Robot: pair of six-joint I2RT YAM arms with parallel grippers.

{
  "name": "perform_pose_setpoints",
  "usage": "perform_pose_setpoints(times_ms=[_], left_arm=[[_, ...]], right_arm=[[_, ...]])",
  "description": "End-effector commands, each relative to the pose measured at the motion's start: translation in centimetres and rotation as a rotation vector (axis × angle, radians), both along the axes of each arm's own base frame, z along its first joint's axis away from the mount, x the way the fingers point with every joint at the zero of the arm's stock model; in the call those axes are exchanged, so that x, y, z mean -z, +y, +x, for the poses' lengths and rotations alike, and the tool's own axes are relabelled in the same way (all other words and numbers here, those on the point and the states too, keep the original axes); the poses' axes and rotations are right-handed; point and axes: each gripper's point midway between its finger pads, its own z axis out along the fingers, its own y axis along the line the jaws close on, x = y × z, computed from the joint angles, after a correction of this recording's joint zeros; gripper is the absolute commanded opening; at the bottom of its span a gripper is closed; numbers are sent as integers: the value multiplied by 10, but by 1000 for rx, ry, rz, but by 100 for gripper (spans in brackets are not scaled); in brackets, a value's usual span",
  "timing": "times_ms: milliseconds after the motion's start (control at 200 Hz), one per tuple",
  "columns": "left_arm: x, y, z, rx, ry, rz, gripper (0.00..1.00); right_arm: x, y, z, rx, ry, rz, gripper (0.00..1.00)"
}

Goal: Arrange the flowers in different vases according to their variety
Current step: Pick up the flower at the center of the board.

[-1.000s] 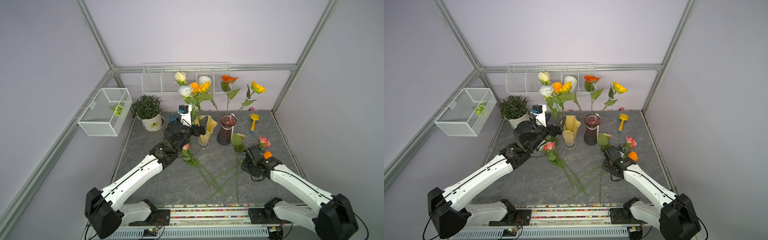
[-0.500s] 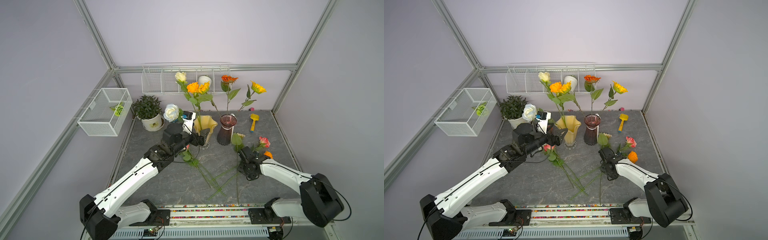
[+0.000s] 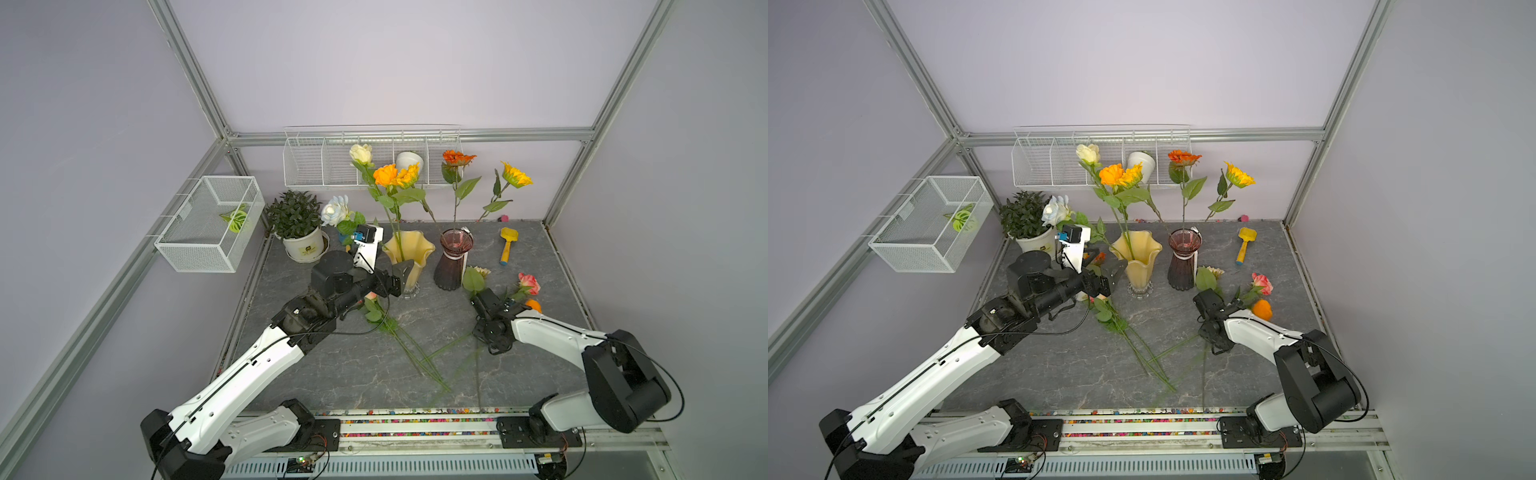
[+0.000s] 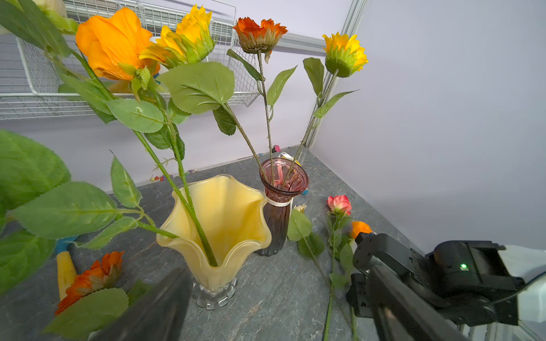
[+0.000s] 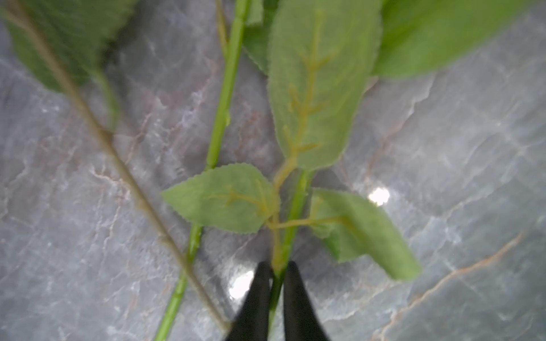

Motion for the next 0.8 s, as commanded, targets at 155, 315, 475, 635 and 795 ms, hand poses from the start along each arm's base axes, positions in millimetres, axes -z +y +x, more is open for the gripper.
perform_pose_setpoints(times_ms=[155,315,475,635,795], left_arm=[[0,8,-18,21,44,-33,97],[7,17,-27,7,107,-49,97],[19,27,-38,-9,183,-77,97],[36,39,-47,-44,267,-124,97],[60,52,-55,-106,367,-177,98]], right_arm=[[-10,-9,2,13,-58,-9,0],[-48,-10,14,-1,-174,14,0],[-109,-13,21,1,-340,51,0],[-187,-21,20,-43,-554,70,0],[-286,-8,25,-156,-812,150,0]])
